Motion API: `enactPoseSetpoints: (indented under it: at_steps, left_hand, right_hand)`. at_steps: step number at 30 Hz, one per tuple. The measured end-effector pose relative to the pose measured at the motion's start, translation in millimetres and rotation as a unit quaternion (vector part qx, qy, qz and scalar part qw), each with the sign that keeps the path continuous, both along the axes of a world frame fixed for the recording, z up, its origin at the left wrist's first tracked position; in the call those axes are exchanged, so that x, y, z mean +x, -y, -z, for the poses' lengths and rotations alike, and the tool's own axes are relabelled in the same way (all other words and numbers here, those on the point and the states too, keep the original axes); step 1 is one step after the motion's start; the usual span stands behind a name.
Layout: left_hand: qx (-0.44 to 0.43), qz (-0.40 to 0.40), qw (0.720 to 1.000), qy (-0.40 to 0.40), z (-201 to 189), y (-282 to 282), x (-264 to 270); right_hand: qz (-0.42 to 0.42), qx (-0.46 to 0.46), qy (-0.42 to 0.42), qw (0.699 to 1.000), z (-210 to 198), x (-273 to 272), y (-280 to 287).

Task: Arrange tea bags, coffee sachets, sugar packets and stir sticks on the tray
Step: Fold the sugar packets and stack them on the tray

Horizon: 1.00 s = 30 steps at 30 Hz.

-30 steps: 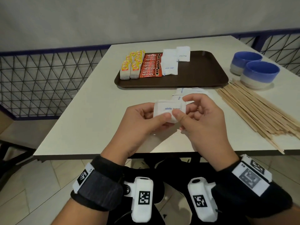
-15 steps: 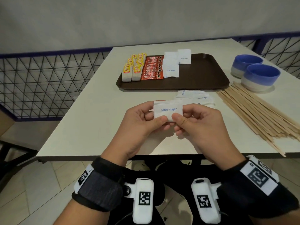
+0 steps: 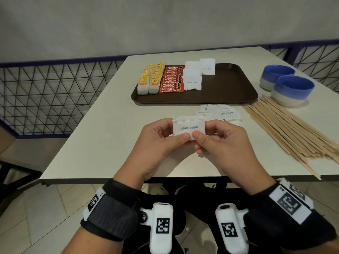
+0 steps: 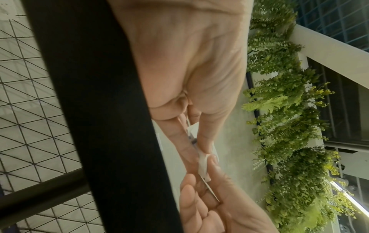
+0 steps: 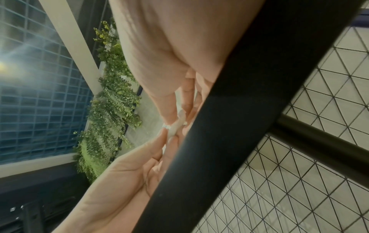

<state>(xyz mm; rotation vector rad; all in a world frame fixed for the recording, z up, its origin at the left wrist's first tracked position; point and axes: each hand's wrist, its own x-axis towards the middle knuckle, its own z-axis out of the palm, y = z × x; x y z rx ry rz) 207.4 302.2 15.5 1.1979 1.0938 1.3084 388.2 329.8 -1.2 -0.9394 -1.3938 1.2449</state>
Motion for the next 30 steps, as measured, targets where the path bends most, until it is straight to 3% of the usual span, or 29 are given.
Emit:
enactPoseSetpoints:
  at_steps: [17,21,26,30]
  left_hand:
    - [0.014,-0.022,0.999,-0.022,-2.4,3.6,2.9]
    - [0.018,-0.023,0.999,-0.032,-3.6,5.0,3.4]
    - [0.019,-0.012,0.999,-0.037,-3.8,6.7,2.8]
    - [0.000,-0.022,1.000,0.019,-2.7,8.8,3.9]
  right_hand:
    - [0.018,0.030,0.054,0.998,-3.3,1.7,4.3]
    - [0.004,-0.021,0.052,0.998,-16.3,2.3,1.0]
    - [-0.093,0.037,0.260,0.960,-48.8,16.3,-16.7]
    - [-0.173,-0.031,0.314,0.933,-85.7,30.1,-45.6]
